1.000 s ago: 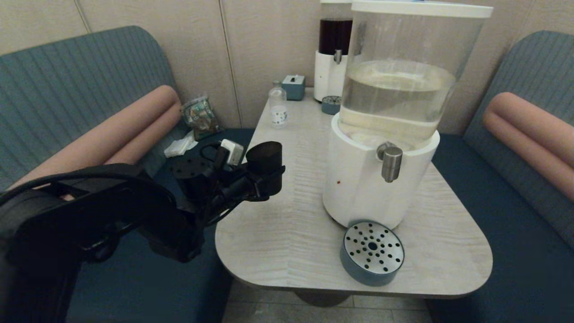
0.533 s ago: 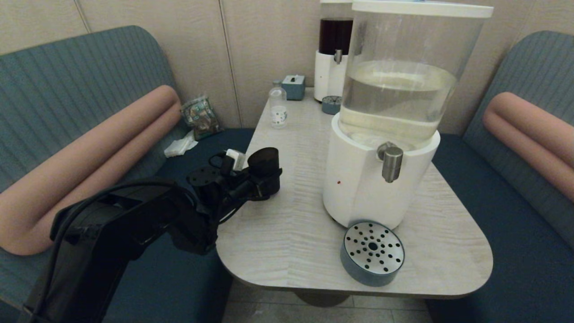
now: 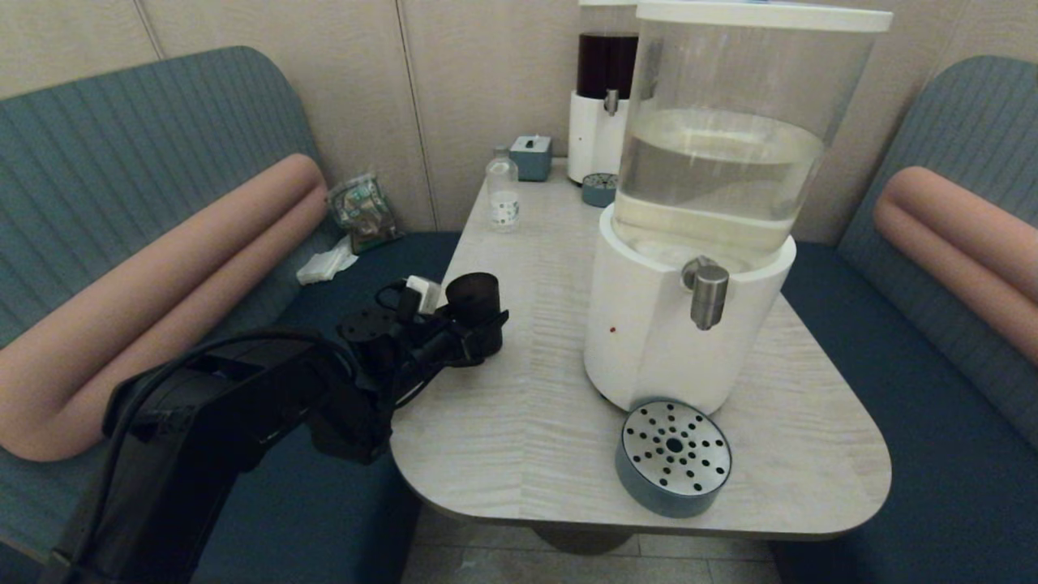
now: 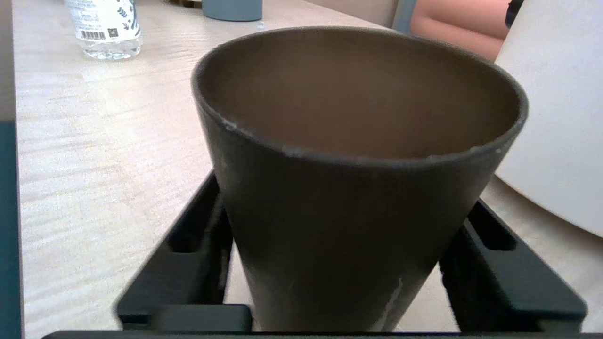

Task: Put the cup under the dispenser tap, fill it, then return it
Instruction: Place the cup next to the water dispenser

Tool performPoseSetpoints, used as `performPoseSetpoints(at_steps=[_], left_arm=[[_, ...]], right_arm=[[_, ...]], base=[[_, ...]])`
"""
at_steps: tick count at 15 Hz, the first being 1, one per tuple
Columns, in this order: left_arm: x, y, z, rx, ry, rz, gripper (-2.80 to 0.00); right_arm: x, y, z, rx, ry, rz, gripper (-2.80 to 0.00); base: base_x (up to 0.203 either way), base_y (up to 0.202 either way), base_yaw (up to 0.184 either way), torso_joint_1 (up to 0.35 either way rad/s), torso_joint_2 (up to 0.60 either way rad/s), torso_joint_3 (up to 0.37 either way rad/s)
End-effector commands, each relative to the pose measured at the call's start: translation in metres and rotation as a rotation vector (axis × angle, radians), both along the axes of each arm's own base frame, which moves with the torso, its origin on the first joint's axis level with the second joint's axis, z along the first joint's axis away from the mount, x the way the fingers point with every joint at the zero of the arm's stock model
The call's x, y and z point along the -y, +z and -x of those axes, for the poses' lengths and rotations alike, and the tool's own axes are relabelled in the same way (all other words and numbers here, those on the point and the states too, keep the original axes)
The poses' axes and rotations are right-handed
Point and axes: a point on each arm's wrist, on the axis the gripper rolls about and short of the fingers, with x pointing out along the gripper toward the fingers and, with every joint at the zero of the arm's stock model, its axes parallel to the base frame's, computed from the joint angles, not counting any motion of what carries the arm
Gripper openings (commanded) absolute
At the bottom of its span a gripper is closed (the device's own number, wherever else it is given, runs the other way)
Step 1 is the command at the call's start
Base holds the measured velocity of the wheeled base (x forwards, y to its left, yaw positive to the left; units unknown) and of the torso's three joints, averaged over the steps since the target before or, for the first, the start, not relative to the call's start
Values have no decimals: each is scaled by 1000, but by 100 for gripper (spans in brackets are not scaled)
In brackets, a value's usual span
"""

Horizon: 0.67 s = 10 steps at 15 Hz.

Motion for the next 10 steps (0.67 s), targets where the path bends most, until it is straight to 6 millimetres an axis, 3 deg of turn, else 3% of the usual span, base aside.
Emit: performPoseSetpoints(at_steps=[1,7,10], left_arm=[[0,7,2,19,-3,6,0],[-2,12,9,11,-3,4,0],[-6,15,24,-24,-2,-6,0]], right_arm=[[0,0,0,1,1,1,-280],[0,0,0,1,0,1,-280],[0,0,0,2,1,1,-280]], base=[[0,0,0,0,0,0],[0,0,0,0,0,0],[0,0,0,0,0,0]])
